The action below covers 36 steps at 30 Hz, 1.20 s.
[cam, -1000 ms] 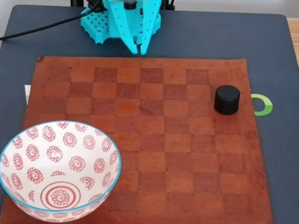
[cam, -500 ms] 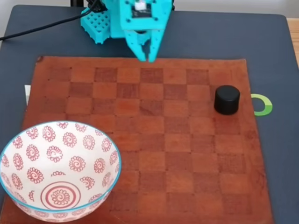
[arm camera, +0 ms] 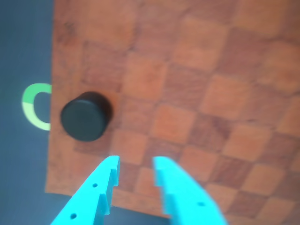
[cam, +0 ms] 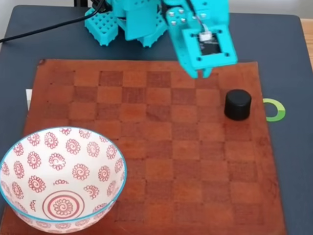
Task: Grasp a black cylinder and put it in a bowl.
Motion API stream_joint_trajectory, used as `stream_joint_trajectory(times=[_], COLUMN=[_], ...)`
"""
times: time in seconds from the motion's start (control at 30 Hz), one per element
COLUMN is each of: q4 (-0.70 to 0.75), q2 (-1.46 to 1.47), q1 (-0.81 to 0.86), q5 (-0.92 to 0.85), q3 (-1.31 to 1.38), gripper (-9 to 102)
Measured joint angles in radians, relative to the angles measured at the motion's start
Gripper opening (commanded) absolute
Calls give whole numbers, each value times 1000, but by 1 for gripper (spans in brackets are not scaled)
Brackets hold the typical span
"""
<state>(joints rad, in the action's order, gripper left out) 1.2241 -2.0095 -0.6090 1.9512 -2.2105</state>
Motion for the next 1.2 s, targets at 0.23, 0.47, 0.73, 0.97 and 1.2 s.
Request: stream_joint_trajectory(times=[0.23, 0.47, 0.73, 0.97, 1.2], q4=[-26, -143, -227, -238, -241], q2=[109, 210, 291, 370, 393], q1=[-146, -193, -199, -213, -213], q5=[91, 95, 95, 95, 95], q3=[57, 84, 84, 84, 87], gripper=[24, 30, 30, 29, 29])
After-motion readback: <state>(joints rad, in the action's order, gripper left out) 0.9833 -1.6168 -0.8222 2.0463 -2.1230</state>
